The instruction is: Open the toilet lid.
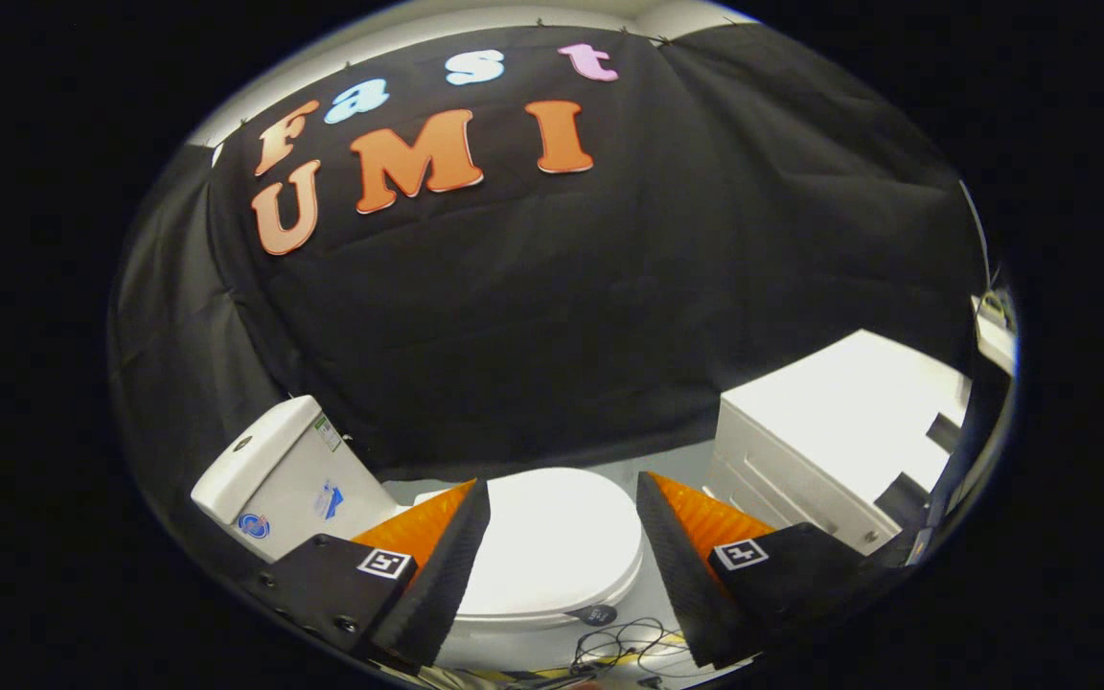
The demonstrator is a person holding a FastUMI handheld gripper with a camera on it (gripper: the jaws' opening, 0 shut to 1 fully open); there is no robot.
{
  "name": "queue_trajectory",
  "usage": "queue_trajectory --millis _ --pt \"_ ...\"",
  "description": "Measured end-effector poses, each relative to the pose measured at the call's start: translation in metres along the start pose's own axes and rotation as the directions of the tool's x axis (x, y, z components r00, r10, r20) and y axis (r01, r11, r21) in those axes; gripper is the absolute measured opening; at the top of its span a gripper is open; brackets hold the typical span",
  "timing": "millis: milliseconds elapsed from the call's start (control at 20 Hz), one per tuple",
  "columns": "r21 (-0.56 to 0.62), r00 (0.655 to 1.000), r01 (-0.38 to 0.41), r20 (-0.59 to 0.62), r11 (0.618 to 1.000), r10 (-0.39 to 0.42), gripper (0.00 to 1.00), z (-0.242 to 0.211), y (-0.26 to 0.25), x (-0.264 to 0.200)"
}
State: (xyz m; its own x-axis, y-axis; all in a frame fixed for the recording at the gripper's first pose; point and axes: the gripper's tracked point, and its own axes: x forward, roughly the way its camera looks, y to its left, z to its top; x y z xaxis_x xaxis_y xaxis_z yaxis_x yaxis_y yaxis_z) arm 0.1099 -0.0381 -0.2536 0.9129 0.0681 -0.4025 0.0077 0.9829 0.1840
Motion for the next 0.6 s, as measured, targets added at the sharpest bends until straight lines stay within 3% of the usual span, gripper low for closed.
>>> queue_trajectory --millis 300,600 --pt "0.201 0.993 0.03 -0.116 0.979 -0.007 0.99 -0.084 -0.048 0.032" --pt "0.426 0.971 0.064 -0.234 0.903 0.041 0.99 -0.161 -0.077 0.058"
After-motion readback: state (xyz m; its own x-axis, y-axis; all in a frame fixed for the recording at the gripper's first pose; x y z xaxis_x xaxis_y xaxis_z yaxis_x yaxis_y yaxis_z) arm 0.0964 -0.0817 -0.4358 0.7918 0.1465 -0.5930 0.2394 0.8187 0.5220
